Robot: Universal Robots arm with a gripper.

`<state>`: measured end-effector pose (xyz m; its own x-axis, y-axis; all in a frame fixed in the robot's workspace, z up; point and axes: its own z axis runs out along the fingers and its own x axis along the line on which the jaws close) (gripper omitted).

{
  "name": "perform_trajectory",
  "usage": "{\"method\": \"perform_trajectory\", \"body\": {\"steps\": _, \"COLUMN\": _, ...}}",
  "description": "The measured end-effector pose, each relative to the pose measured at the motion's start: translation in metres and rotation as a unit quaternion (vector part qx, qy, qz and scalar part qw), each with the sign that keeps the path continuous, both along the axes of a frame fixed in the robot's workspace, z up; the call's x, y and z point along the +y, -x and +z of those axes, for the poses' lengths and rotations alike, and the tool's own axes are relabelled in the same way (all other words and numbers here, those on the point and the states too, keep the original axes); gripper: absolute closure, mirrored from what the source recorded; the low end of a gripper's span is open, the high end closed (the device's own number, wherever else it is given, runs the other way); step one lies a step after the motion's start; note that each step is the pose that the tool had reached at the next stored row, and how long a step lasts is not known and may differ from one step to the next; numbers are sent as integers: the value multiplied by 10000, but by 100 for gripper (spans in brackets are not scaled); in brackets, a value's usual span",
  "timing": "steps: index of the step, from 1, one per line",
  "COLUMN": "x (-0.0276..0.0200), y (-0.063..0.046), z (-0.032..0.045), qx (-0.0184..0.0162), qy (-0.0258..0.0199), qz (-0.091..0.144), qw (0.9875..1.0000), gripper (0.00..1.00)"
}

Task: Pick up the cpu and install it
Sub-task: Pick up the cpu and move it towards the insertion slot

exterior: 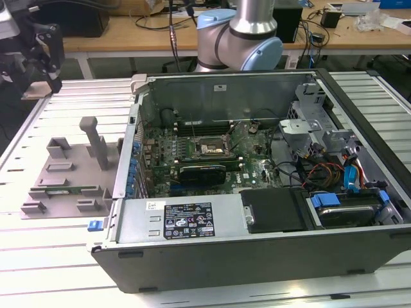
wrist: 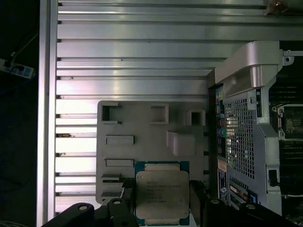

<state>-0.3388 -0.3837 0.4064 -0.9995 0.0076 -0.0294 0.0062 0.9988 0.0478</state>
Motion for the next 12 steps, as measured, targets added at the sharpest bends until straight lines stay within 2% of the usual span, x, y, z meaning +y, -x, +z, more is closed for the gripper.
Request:
{"method": "perform_trajectory", "body": {"steps": 6, "x": 0, "y": -141, "z": -1, "qx": -1, "qy": -1, "qz": 0, "qw": 10000, "gripper": 45}}
{"method": "perform_trajectory", "body": {"steps": 12, "x": 0, "y": -334, "z": 0, "qx": 0, "qy": 0, "qz": 0, "qw": 10000, "gripper": 45}}
